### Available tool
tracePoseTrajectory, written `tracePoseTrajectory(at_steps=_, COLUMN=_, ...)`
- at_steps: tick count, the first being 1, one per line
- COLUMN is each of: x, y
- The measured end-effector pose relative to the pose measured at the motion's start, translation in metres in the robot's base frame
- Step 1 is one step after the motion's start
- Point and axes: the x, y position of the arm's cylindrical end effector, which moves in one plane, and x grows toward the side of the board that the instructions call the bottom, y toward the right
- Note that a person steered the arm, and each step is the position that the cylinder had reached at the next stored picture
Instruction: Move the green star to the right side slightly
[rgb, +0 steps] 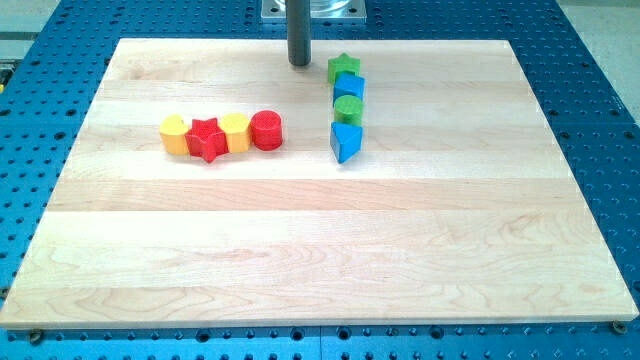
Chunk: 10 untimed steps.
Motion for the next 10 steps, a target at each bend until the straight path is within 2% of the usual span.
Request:
tracePoseTrajectory(at_steps=1, x=-0.013, y=0.027)
tracePoseTrajectory(at_steps=4, x=0.028, y=0.048)
tracePoseTrajectory(at_steps=6, x=0.024, y=0.109)
tracePoseTrajectory(at_steps=8, x=0.077, y=0.112)
tracePoseTrajectory(at_steps=9, x=0.068, y=0.112)
tracePoseTrajectory(at_steps=10, x=0.009, y=0.102)
